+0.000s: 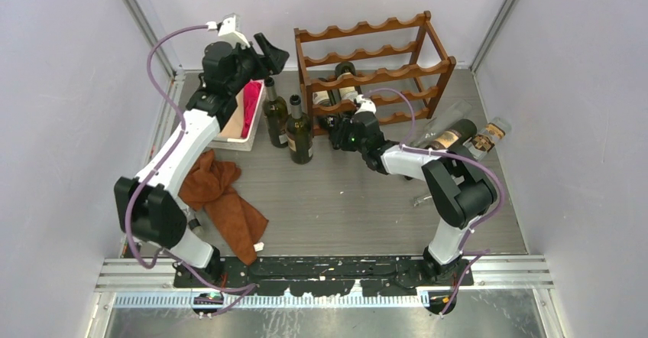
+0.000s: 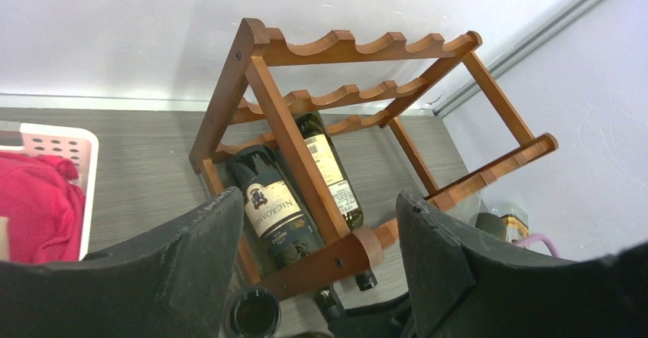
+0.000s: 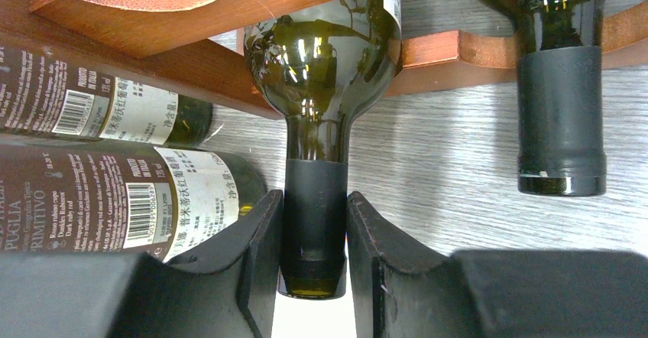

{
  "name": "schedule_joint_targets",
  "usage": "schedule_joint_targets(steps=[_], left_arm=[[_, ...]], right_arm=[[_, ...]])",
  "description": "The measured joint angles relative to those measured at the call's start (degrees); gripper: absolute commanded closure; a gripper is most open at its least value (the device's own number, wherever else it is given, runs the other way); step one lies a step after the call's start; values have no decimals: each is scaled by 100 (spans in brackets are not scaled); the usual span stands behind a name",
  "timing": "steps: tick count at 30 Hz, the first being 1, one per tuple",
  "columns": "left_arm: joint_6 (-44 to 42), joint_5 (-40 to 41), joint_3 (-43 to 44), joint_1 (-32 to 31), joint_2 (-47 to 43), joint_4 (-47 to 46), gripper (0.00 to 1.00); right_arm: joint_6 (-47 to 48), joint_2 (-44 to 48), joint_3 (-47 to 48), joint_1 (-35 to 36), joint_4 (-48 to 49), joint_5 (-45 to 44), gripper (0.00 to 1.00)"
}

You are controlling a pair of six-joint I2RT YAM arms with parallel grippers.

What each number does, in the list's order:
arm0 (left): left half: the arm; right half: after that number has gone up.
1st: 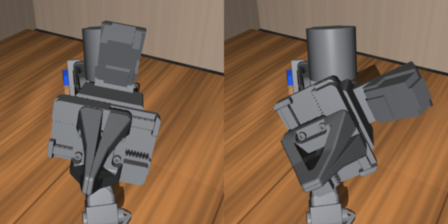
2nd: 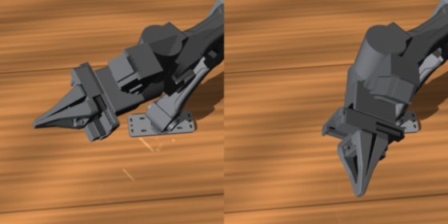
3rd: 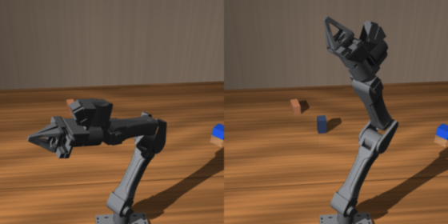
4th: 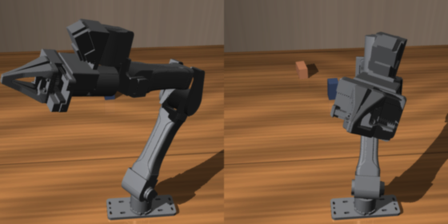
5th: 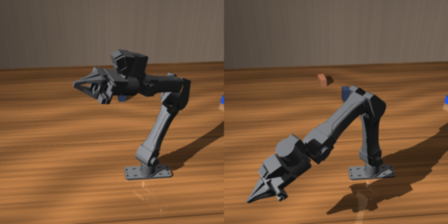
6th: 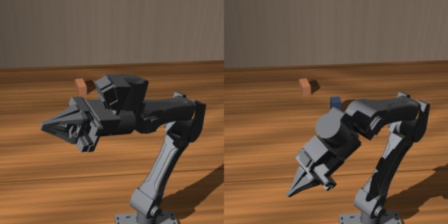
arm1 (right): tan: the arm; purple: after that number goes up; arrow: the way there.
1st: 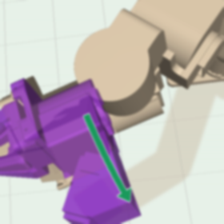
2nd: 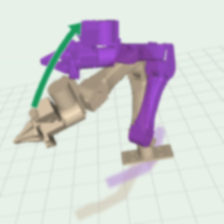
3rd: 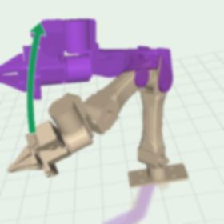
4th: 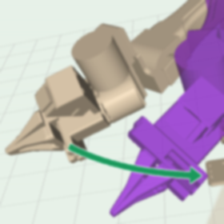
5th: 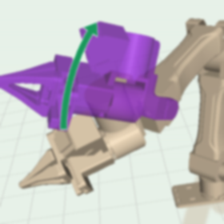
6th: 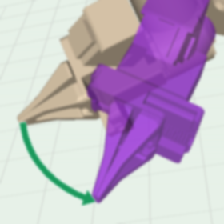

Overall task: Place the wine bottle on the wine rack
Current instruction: Place the wine bottle in the wine rack.

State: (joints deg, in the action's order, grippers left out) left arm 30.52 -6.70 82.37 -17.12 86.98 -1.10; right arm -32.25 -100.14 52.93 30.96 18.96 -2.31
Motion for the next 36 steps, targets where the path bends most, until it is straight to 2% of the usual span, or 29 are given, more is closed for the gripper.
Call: schedule_joint_targets(steps=[4, 11, 21, 36], left_arm=[[127, -2, 393, 0, 627, -57, 36], [184, -42, 1161, 0, 1482, 37, 39], [-234, 168, 2691, -66, 2426, 765, 42], [-595, 273, 3268, -264, 3189, 1679, 44]], right_arm=[[-151, -59, 0, 57, 105, -149, 88], [-369, -254, 0, 155, 459, -455, 90], [-387, -374, 0, 170, 675, -549, 92], [-195, -527, -44, 201, 1064, -693, 96]])
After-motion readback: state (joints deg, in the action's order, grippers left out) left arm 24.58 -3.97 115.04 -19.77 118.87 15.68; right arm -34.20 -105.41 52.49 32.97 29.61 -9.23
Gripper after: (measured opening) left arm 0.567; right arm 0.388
